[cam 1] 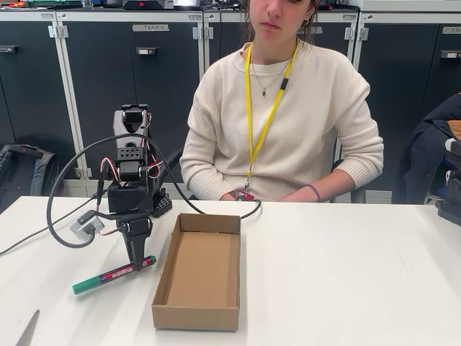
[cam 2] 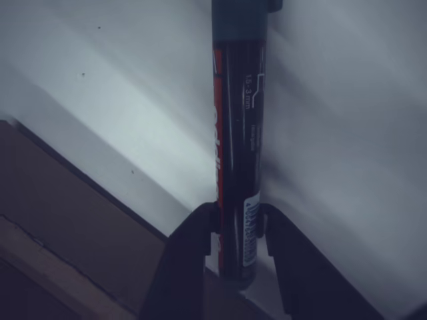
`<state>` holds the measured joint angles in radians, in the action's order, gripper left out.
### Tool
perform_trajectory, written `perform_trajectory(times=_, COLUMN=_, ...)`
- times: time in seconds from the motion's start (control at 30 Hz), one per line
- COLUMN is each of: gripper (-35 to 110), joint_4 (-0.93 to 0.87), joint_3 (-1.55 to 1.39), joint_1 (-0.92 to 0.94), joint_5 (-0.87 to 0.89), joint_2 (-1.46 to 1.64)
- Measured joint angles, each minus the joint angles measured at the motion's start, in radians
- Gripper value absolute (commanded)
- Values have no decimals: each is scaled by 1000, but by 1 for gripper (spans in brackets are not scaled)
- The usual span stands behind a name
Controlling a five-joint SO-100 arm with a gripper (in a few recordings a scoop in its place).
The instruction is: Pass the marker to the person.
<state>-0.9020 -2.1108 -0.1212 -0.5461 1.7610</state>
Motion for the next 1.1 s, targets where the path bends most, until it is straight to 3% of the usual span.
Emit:
perform_trajectory(times=0.23, gripper=-4, joint_4=-123, joint_3=156, joint_1=0, joint_5=-5, joint_2=20)
perform_trajectory(times=0.33, gripper=7, joint_4=-146, joint_3=189, joint_1=0, joint_5=-5, joint_2=21)
perform_trajectory(times=0.73, gripper=18, joint_4=-210, joint_3=298, joint_1=0, joint_5=23, joint_2=28)
perform_trajectory(times=1.1, gripper=15, joint_4=-193, joint_3=287, joint_1=23, joint_5=18, joint_2=37)
